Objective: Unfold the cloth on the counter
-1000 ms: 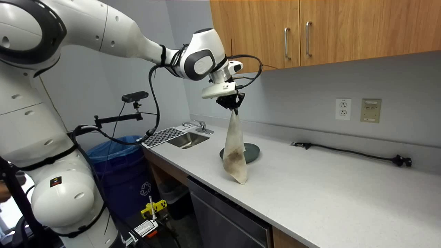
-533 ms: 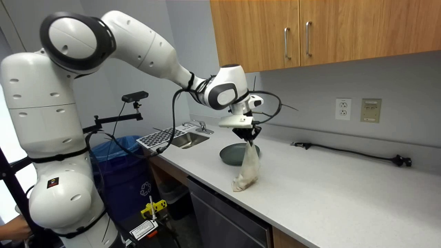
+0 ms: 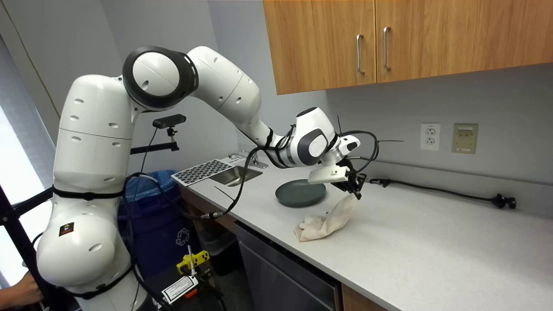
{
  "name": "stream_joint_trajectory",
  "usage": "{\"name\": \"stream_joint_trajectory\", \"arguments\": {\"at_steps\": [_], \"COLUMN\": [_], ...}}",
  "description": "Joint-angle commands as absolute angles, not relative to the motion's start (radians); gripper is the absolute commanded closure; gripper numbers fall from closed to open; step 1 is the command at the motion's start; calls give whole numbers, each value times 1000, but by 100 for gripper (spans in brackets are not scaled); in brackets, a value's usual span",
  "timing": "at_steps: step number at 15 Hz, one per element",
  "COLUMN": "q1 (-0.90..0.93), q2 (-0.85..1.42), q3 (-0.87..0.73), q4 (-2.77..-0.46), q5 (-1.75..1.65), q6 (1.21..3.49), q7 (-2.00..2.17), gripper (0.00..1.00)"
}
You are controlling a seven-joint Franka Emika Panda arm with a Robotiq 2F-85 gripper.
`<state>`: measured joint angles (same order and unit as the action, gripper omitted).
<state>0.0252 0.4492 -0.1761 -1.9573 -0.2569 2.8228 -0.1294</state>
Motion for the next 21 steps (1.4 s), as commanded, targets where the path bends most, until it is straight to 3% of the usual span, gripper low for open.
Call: {"name": "stream_joint_trajectory", "arguments": {"at_steps": [1,3,4,6,11,15,21], "q1": [141,175,183,202,275,231,154], "q2": [549,577,584,591,581,479,374], "q3": [-343,-388,-395,-412,-492,-384,-214], "q4": [-1842,-1811,-1807,-1807,-1819,-1894,-2030], "q5": [-424,-458,-463,-475,-532,-466,-411], "q6": [2878,2845,2833,2828,2830,2751,2709], "q7": [94,162,177,203,284,228,129], "gripper": [100,98,72,68,31,1,0]}}
